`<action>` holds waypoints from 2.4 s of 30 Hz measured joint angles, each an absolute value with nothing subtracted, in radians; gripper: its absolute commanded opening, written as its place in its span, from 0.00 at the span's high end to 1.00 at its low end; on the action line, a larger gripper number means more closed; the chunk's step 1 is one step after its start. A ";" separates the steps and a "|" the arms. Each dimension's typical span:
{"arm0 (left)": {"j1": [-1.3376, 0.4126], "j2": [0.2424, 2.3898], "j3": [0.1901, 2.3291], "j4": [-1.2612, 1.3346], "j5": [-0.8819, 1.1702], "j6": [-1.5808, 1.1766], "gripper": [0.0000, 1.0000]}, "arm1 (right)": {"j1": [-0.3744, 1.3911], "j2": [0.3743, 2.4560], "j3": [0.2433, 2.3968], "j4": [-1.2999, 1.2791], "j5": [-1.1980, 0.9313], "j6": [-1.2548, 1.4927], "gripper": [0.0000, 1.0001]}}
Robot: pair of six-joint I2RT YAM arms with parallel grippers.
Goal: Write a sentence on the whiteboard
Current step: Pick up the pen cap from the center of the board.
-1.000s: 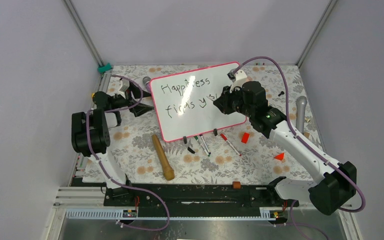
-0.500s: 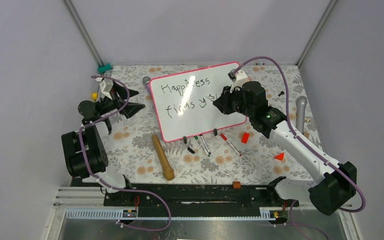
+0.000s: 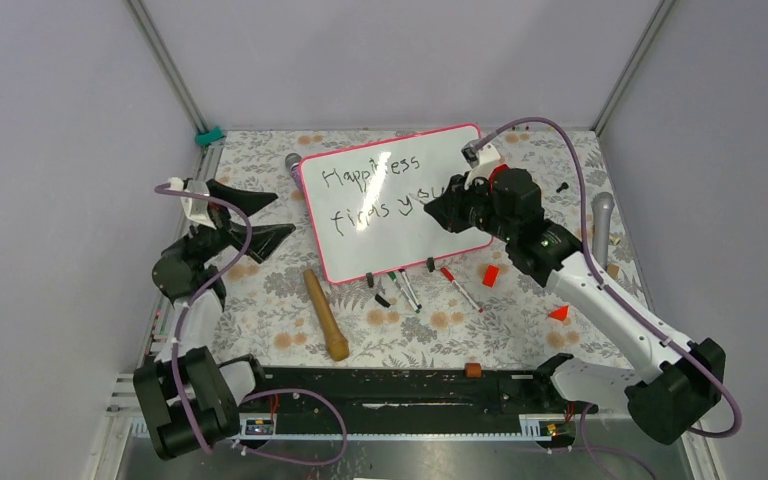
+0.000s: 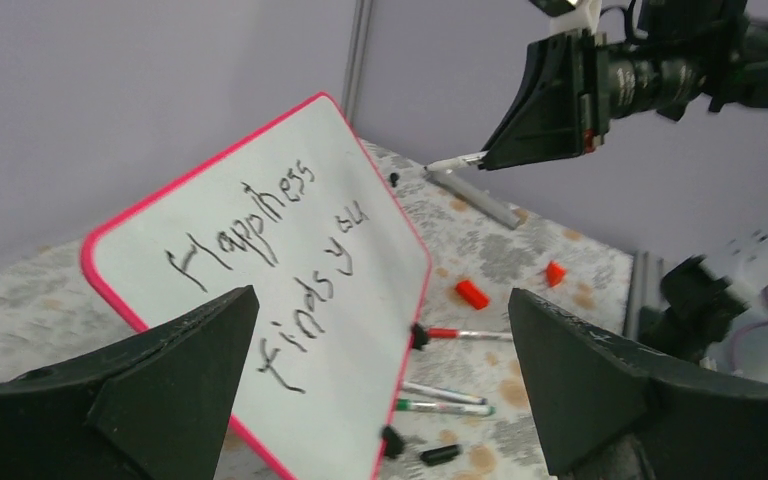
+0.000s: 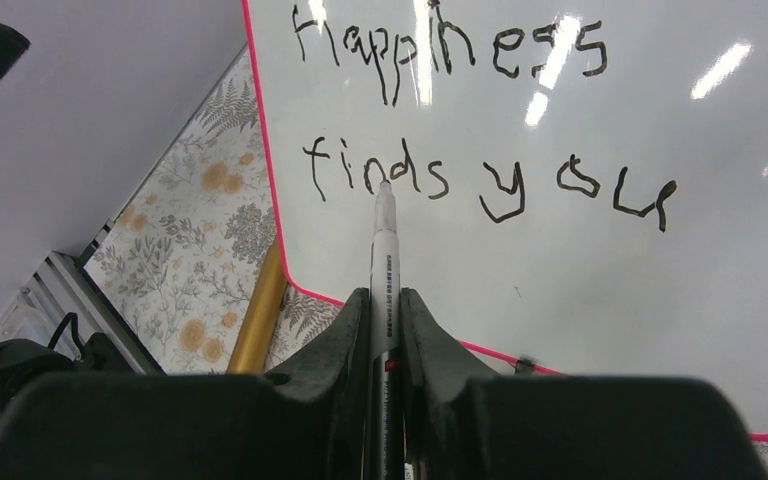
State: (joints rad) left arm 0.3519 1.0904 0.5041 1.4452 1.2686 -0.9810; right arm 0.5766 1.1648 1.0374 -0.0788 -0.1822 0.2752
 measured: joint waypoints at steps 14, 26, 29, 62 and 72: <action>0.340 1.240 0.114 1.340 1.148 -1.601 0.01 | 0.583 0.863 0.935 -0.188 -0.167 0.268 1.00; 0.288 0.640 0.135 0.830 0.923 -1.600 0.13 | 0.583 0.651 0.788 -0.268 -0.167 0.286 1.00; 0.109 0.612 0.353 0.267 0.718 -1.372 0.22 | 0.583 0.656 0.797 -0.293 -0.167 0.286 1.00; -0.898 1.654 1.173 -0.822 -0.220 -1.502 0.55 | 0.584 0.692 0.801 -0.408 -0.167 0.292 1.00; -0.914 1.681 1.106 -0.823 -0.259 -1.623 0.57 | 0.584 0.692 0.801 -0.410 -0.167 0.291 1.00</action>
State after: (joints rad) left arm -0.9138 1.6806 1.1057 -0.8234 -0.2588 -1.6226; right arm 0.5838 0.6918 0.8013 -0.4095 -0.1669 0.2913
